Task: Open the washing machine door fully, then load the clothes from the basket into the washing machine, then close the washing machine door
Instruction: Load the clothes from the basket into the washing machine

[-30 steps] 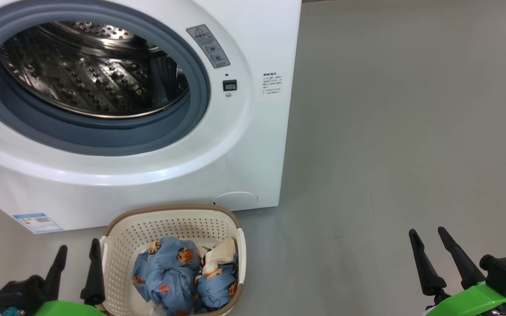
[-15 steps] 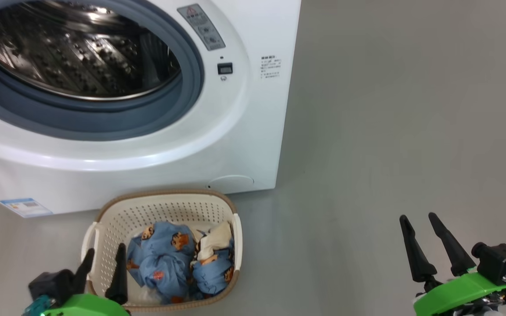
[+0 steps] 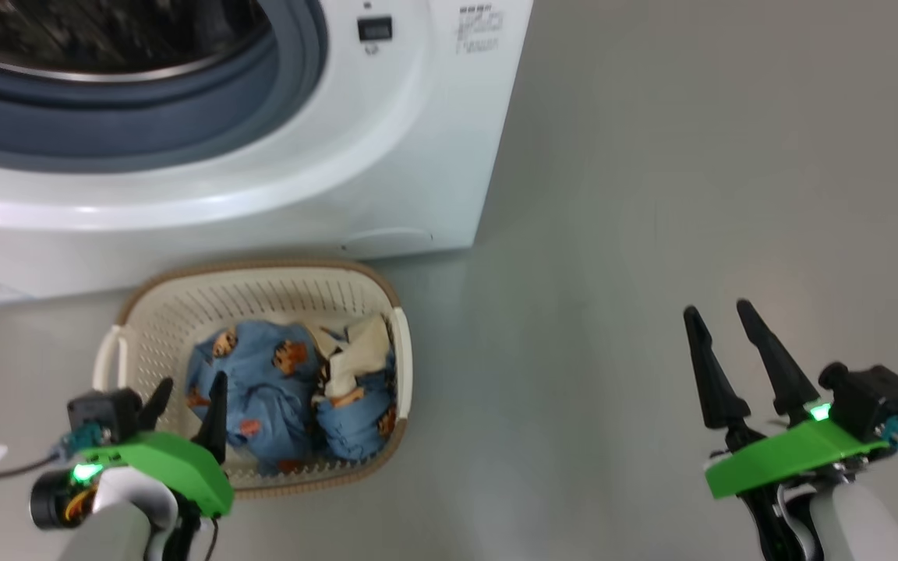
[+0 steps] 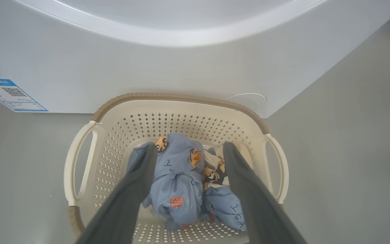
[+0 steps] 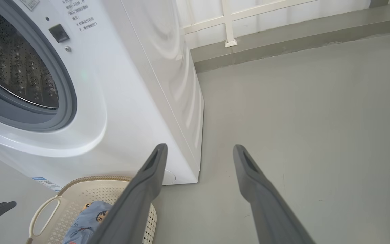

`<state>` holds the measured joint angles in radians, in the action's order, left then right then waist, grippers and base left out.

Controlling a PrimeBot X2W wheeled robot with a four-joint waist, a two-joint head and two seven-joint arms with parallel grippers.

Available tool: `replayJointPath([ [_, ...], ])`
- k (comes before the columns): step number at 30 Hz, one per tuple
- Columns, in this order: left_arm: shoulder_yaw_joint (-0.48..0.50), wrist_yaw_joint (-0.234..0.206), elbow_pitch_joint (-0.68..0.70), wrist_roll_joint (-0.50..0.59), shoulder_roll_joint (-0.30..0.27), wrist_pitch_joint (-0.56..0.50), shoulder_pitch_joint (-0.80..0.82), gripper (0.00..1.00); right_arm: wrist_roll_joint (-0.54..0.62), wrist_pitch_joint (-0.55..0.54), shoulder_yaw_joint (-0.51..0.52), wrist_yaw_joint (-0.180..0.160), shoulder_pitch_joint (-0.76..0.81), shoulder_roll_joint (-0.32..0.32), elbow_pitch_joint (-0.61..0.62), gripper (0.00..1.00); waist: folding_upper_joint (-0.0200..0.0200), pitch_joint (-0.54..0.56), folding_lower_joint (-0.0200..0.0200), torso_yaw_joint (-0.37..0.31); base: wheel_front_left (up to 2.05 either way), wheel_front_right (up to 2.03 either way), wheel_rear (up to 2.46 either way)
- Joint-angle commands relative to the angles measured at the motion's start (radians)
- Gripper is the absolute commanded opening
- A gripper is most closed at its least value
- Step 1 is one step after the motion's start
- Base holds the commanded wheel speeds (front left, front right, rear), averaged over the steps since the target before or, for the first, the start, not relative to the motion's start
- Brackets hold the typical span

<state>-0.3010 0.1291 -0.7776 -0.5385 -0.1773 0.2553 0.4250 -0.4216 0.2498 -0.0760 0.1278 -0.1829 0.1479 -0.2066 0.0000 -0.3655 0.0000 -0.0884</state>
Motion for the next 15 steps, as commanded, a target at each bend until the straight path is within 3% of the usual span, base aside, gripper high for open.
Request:
replayJointPath([
  [1,0.007,0.002,-0.023,-0.018,-0.041,0.006,0.046,1.00,0.014,0.012,-0.025,0.003,-0.023,-0.005,0.030,1.00,0.0000,-0.105,0.0000,-0.018,0.00,0.00,0.00],
  [15,-0.214,0.002,-0.292,-0.165,-0.093,0.005,0.283,1.00,0.032,0.012,-0.043,0.003,-0.086,-0.033,0.053,1.00,0.0000,-0.257,0.0000,-0.050,0.00,0.00,0.00],
])
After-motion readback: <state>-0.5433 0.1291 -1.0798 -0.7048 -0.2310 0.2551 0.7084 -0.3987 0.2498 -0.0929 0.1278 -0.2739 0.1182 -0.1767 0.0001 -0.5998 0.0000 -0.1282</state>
